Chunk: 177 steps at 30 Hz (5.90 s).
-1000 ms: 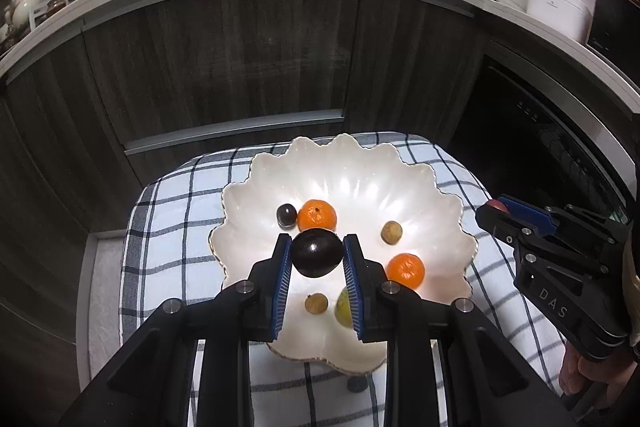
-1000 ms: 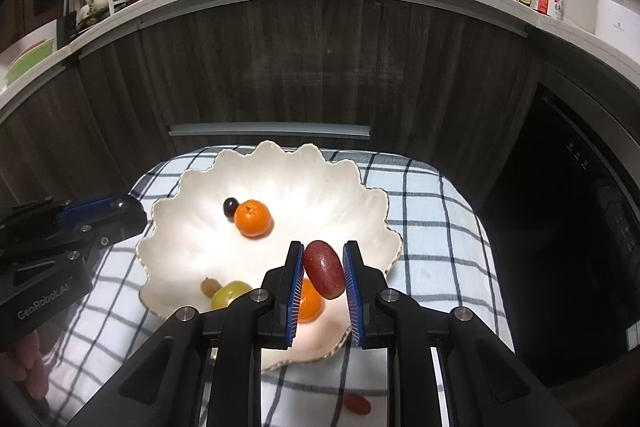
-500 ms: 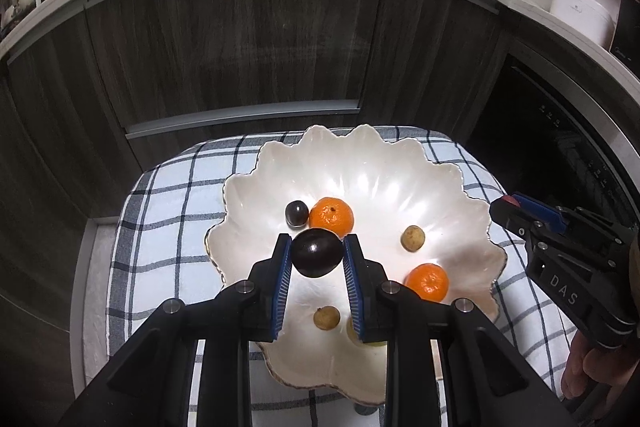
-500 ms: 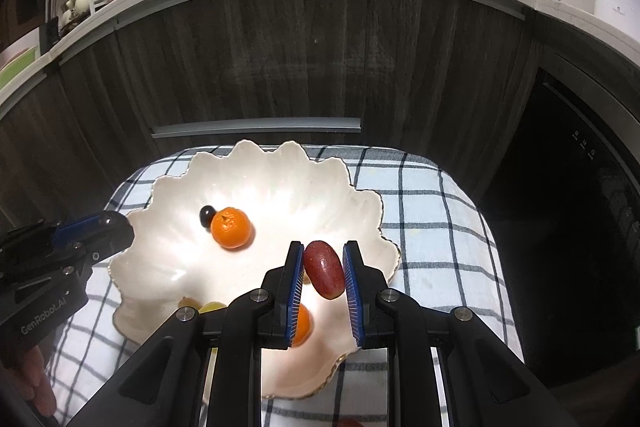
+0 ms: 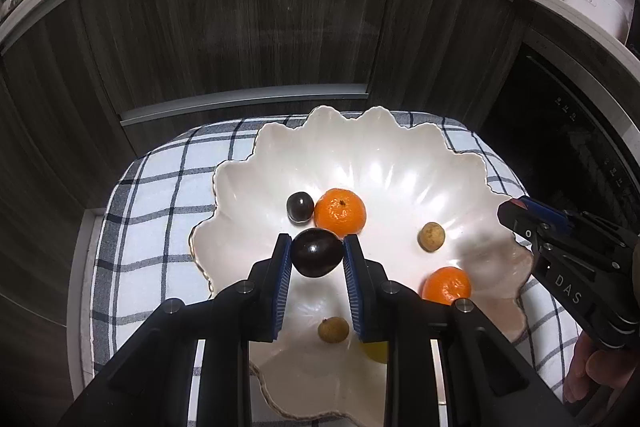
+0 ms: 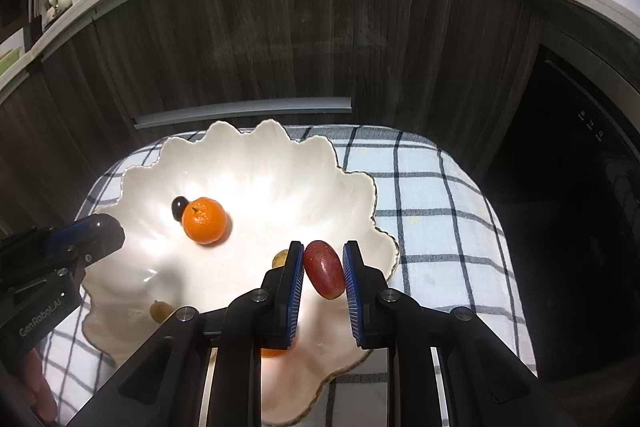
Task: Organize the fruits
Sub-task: 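Open the left tool to drop the black fruit while the right tool releases the grape into the bowl, then withdraw both open tools from the bowl back toward the remaining fruits, then lower the left tool onto the blueberry while the right tool lowers onto the second red grape, then close the left tool on the blueberry while the right tool grasps the red grape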
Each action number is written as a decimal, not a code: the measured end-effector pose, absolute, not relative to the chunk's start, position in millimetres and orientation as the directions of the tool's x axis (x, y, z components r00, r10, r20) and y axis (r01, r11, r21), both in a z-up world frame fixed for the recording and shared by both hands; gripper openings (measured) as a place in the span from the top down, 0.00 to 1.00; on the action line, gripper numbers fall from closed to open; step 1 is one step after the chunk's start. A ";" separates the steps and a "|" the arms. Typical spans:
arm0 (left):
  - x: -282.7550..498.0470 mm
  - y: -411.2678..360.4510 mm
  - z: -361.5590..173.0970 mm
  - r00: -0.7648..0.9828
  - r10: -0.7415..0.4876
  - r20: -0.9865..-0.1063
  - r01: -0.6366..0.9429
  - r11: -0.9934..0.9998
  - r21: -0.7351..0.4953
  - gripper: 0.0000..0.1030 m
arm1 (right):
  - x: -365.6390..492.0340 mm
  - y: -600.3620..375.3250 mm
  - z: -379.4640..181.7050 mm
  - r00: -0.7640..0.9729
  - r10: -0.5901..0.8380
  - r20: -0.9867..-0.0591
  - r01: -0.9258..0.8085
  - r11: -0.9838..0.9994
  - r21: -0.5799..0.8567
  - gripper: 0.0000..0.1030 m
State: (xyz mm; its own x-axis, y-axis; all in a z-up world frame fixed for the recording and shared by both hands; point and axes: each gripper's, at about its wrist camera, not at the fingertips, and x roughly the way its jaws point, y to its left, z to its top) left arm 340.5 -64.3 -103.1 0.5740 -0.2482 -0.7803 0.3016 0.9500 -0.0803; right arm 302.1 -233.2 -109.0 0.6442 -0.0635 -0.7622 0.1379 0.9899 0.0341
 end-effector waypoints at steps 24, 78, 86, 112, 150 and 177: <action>351.8 -66.0 -128.1 0.538 -0.243 -0.807 0.290 0.953 -0.093 0.63 | 318.7 -235.7 -134.2 0.596 -0.068 -0.800 0.146 0.989 0.025 0.78; 258.8 -69.0 -55.6 0.645 -0.149 -0.749 0.221 0.975 -0.003 0.16 | 231.5 -242.4 -71.1 0.667 -0.101 -0.738 0.175 0.984 0.023 0.32; 242.8 -70.8 -51.1 0.652 -0.150 -0.743 0.221 0.975 -0.002 0.16 | 211.7 -245.7 -62.8 0.687 -0.119 -0.717 0.189 0.982 0.018 0.32; 194.0 -76.1 -79.7 0.657 -0.138 -0.741 0.239 0.971 0.031 0.16 | 169.2 -244.2 -90.3 0.667 -0.093 -0.739 0.162 0.986 0.022 0.23; 191.2 -76.5 -160.4 0.637 -0.153 -0.755 0.251 0.968 0.015 0.28 | 164.5 -239.1 -166.4 0.639 -0.102 -0.763 0.158 0.987 0.000 0.24; 199.3 -87.0 -192.5 0.603 -0.163 -0.781 0.261 0.965 -0.001 0.62 | 171.0 -235.4 -194.2 0.613 -0.097 -0.784 0.135 0.991 -0.017 0.43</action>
State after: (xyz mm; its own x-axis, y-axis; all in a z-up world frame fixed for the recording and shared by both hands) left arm 199.3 -87.0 -192.5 0.6027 -0.1634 -0.7810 0.2606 0.9654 -0.0008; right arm 171.0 -235.4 -194.2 0.6132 -0.0969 -0.7840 0.1347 0.9907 -0.0171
